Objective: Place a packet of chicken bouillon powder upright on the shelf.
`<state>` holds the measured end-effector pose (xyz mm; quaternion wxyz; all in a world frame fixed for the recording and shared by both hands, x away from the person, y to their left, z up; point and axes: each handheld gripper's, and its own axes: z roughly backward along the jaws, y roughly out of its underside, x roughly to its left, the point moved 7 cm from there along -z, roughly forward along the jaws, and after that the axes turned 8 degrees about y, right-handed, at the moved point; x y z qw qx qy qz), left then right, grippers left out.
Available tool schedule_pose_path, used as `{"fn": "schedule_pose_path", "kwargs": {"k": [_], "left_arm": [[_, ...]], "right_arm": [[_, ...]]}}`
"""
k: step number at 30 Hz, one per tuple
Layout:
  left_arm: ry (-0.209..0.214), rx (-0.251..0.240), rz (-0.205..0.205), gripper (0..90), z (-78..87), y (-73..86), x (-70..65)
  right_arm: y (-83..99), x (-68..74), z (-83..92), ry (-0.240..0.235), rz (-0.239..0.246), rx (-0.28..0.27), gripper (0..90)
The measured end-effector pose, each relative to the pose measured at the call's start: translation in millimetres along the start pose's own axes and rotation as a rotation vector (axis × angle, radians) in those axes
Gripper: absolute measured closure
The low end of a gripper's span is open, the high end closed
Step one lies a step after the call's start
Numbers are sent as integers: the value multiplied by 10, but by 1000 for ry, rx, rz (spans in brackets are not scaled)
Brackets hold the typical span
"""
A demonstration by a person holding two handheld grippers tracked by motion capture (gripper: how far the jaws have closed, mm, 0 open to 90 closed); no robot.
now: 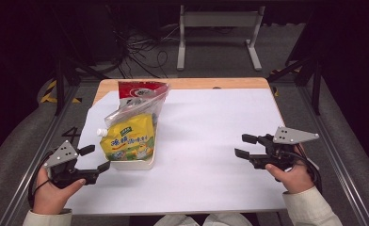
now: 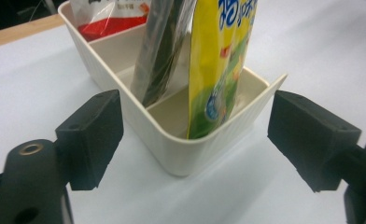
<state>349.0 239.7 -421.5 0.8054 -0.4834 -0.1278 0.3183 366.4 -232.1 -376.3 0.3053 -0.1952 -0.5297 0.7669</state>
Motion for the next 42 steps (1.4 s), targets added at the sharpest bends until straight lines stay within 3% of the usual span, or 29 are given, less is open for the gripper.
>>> {"fn": "schedule_pose_path", "kwargs": {"k": [6,11,25,29,34,42], "left_arm": [[-5,-4,23,168,9,121,47],[5,-12,18,158,-20,230,89],[21,-69,51,167,-191,463,174],[21,-51,92,164,-316,623,229],[22,-36,105,161,-356,659,244],[2,-13,110,150,-366,657,246]], "right_arm": [[127,-121,92,54,-19,5,340],[296,-270,189,110,-58,8,321],[634,-480,292,184,-126,23,274],[734,-510,324,199,-130,29,271],[864,-559,342,214,-150,51,265],[894,-581,352,219,-164,48,260]]}}
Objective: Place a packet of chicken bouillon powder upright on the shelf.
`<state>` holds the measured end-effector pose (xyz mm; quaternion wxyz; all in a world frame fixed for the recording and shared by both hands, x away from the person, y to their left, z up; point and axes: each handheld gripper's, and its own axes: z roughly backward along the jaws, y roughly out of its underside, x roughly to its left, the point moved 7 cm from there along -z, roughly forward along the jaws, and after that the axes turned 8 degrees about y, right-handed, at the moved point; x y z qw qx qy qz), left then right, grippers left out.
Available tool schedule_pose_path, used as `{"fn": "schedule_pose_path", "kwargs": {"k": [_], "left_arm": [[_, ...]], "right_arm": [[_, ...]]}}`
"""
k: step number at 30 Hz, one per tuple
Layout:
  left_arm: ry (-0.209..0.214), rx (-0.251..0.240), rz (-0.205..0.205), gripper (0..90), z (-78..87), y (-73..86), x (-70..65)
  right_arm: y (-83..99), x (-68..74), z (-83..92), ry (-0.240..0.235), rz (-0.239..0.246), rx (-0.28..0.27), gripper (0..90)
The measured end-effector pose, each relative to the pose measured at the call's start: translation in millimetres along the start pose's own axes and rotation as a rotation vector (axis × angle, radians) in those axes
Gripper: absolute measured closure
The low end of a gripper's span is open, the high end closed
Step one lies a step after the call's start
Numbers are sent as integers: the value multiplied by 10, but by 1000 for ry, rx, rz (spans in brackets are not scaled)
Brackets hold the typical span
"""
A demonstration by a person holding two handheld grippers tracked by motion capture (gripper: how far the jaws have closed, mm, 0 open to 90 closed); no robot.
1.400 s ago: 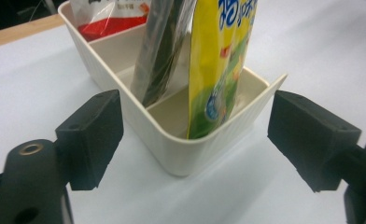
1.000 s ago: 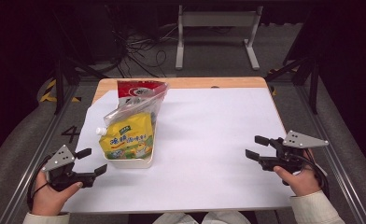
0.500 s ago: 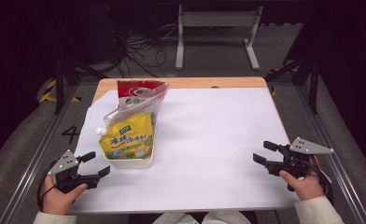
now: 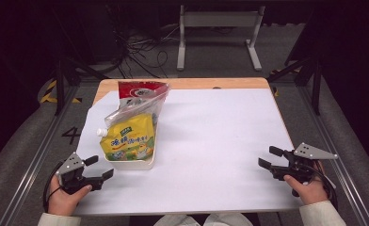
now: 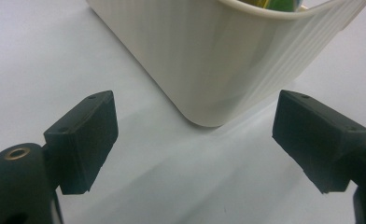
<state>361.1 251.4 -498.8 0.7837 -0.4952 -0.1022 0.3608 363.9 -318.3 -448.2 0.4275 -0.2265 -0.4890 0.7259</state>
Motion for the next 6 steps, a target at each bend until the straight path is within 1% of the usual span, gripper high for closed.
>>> {"fn": "schedule_pose_path", "kwargs": {"k": [6], "left_arm": [[-4,0,0,134,6,0,9]], "right_arm": [[-19,17,-9,-2,-6,-12,243]]}}
